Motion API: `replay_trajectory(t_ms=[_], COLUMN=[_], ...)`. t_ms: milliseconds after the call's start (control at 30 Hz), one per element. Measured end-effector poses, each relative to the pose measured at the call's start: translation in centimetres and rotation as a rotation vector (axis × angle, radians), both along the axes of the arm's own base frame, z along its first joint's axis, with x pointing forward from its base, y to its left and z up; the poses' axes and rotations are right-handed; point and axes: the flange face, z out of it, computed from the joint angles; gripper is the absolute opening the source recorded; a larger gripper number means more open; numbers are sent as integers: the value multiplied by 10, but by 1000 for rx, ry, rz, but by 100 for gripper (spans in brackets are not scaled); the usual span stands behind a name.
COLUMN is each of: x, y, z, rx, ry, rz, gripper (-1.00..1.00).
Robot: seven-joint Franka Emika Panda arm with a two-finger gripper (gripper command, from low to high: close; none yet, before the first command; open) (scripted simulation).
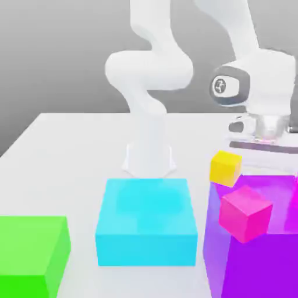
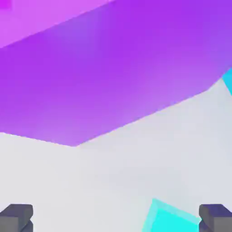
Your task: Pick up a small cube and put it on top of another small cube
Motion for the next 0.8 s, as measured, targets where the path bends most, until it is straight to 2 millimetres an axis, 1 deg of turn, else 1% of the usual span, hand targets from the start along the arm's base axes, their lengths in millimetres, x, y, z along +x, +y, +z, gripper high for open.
replay_trajectory(t_ms=[33,67,167,333,500,667,800], x=[-9,-11,-10,-6,-6,-8,-12], y=[-4,-9,-12,-7,-3,-5,-11], z=[-10,-16,-24,-34,-48,-67,-85], rx=[5,10,18,28,32,29,19], ry=[34,62,84,82,80,83,88], rz=[-63,-132,-199,-211,-208,-207,-204], gripper=[0,0,0,0,0,0,0])
